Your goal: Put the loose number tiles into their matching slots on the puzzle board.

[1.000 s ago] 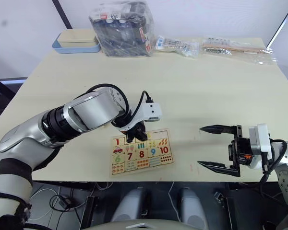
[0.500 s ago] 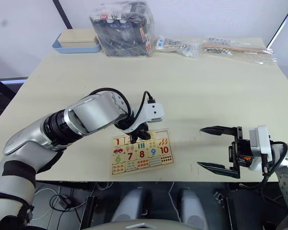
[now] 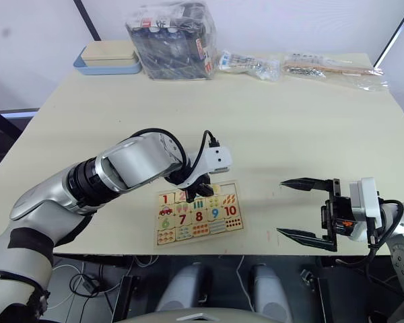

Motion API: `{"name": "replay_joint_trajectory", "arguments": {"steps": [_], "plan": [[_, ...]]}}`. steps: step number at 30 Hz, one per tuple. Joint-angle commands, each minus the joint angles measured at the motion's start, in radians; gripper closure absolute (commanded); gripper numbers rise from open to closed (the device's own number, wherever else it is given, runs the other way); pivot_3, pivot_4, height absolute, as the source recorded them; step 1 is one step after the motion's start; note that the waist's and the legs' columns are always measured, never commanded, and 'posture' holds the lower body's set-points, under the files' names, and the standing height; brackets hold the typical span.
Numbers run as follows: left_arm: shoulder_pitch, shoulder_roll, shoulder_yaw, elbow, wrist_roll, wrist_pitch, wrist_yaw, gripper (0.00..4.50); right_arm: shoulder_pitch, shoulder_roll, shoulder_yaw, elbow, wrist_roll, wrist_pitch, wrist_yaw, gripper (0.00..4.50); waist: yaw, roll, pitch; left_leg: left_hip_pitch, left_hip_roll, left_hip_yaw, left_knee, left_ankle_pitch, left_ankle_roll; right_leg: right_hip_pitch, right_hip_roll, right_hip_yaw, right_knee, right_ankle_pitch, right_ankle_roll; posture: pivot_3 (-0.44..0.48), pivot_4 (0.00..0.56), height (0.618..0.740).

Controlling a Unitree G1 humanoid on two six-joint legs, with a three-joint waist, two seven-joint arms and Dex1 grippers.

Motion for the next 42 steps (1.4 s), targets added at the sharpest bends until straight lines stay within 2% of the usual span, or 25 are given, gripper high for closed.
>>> {"name": "replay_joint_trajectory", "arguments": {"steps": [1, 42], "plan": [[0.001, -0.004, 0.023, 0.0, 0.001, -0.021, 0.005, 3.55, 0.007, -0.002, -0.031, -0.023, 0.008, -0.023, -0.003, 0.0, 0.0, 0.0, 0.0, 0.0, 0.0, 0.0, 0.0, 0.0, 0.0, 0.0, 0.0, 0.0, 0.0, 0.0, 0.0, 0.0, 0.15, 0.74], [-0.002, 0.012, -0.026, 0.001, 0.017, -0.043, 0.011, 3.55, 0.011, -0.001, -0.017, -0.041, 0.007, -0.028, -0.025, 0.0, 0.0, 0.0, 0.0, 0.0, 0.0, 0.0, 0.003, 0.0, 0.0, 0.001, 0.0, 0.0, 0.001, 0.0, 0.001, 0.0, 0.15, 0.74]]}}
